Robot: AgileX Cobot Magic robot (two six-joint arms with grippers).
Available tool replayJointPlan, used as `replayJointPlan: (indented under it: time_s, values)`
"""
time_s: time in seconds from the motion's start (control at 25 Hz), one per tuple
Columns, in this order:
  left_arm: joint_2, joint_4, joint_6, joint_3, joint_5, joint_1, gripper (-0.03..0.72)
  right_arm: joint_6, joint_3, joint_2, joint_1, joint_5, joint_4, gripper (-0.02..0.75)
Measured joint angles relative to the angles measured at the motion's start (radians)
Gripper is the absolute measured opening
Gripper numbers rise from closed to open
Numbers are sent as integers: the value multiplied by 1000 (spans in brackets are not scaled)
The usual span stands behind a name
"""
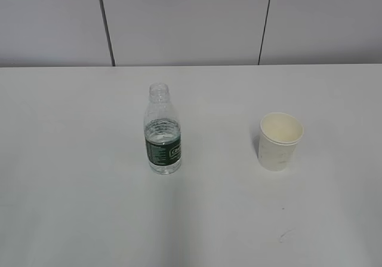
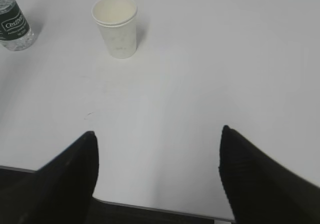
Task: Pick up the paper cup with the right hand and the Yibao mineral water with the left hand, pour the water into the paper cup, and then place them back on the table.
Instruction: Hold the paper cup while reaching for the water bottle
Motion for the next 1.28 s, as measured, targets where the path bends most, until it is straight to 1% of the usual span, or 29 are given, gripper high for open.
replayJointPlan:
  time_s: [0.84, 1.08, 1.28]
  values:
    - [0, 0, 0, 0, 0, 0, 342, 0, 0, 0, 0, 0, 0, 585]
    - [0, 0, 0, 0, 0, 0, 342, 0, 0, 0, 0, 0, 36, 585]
    - [0, 0, 0, 0, 0, 0, 342, 0, 0, 0, 0, 0, 36, 585]
